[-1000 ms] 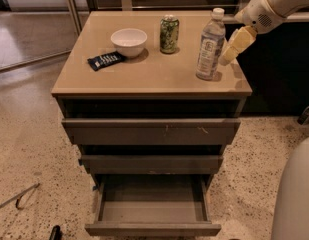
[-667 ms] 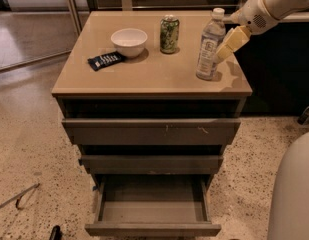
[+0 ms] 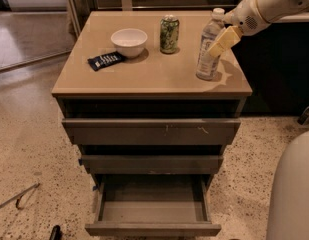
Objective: Place blue plastic bottle into bottom drawer
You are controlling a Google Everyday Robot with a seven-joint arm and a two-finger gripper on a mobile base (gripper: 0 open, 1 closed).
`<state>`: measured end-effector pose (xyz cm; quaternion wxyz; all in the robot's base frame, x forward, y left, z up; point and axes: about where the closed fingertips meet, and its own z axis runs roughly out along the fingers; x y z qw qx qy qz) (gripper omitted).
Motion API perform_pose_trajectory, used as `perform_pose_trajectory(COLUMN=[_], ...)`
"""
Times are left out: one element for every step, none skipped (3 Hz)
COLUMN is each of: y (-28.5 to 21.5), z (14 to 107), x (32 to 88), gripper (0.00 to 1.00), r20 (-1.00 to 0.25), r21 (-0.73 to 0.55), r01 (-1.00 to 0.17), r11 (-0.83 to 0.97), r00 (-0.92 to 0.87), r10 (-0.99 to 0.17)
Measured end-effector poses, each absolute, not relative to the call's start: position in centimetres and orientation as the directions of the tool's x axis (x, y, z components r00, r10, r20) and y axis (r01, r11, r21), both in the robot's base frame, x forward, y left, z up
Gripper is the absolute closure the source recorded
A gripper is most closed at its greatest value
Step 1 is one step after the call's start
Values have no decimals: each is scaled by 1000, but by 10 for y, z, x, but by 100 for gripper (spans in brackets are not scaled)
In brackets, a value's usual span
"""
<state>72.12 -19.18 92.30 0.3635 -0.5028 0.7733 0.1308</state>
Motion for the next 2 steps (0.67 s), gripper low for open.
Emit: perform_pose_trajectory(y=[-179,-179], z=[920,920], x=[726,726], gripper=[0,27], r20=[-716,-716], r21=[-147,-147], r01=[-874,-875], r11=[462,462], r00=[-228,-228], r10=[-660,-660])
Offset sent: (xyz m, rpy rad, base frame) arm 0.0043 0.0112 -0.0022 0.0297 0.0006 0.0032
